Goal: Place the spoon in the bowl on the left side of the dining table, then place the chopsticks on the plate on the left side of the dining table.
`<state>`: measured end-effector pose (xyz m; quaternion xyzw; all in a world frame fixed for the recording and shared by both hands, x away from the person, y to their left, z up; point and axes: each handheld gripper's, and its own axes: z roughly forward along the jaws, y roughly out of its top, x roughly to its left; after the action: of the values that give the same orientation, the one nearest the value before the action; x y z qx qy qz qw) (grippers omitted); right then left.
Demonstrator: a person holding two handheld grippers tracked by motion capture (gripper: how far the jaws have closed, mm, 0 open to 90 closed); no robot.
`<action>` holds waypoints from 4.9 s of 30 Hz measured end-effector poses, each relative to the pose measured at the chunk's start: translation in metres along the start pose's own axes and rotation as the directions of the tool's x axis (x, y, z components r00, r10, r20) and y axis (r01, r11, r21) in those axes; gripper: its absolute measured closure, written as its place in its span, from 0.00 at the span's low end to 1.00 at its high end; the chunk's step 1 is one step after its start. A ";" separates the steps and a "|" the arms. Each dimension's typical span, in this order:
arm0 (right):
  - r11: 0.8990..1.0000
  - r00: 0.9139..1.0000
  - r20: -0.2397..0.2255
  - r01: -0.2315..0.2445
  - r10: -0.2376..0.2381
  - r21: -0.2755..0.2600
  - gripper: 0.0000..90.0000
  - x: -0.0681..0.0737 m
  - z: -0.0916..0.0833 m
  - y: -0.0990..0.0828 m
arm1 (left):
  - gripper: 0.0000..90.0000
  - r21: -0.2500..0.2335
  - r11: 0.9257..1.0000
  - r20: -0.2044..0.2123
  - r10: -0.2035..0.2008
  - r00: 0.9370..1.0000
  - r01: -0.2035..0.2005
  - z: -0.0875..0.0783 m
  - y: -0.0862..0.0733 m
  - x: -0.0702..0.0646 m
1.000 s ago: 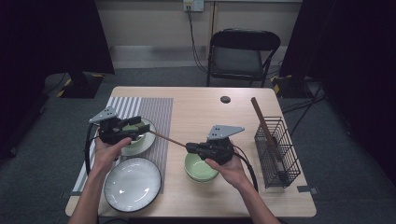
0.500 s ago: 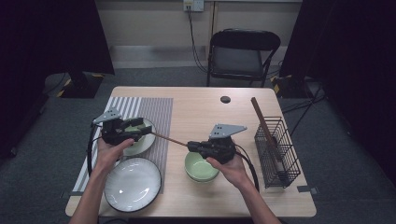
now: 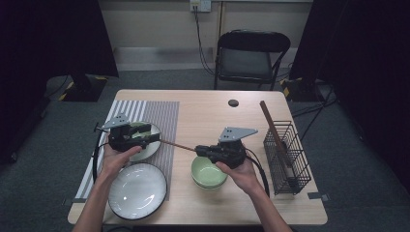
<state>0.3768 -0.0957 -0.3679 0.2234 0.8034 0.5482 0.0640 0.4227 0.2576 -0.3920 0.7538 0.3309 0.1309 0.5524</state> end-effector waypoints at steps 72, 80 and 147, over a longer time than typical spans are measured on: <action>0.999 0.999 0.003 -0.033 0.033 -0.041 0.70 -0.016 -0.013 0.044 | 0.93 0.148 0.936 0.382 0.244 0.891 -0.319 0.051 -0.013 -0.063; 0.996 0.998 -0.017 -0.069 0.068 -0.050 0.63 -0.021 -0.005 0.040 | 0.94 0.086 0.967 0.427 0.182 0.886 -0.240 0.049 -0.010 -0.063; 0.983 0.999 0.017 -0.026 0.030 -0.184 0.52 -0.013 0.023 0.062 | 0.93 -0.035 0.998 0.423 0.060 0.904 -0.051 0.043 -0.005 -0.062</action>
<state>0.4144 -0.0633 -0.3219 0.2333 0.7455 0.6185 0.0847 0.3992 0.1862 -0.4016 0.7670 0.1801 -0.0163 0.6156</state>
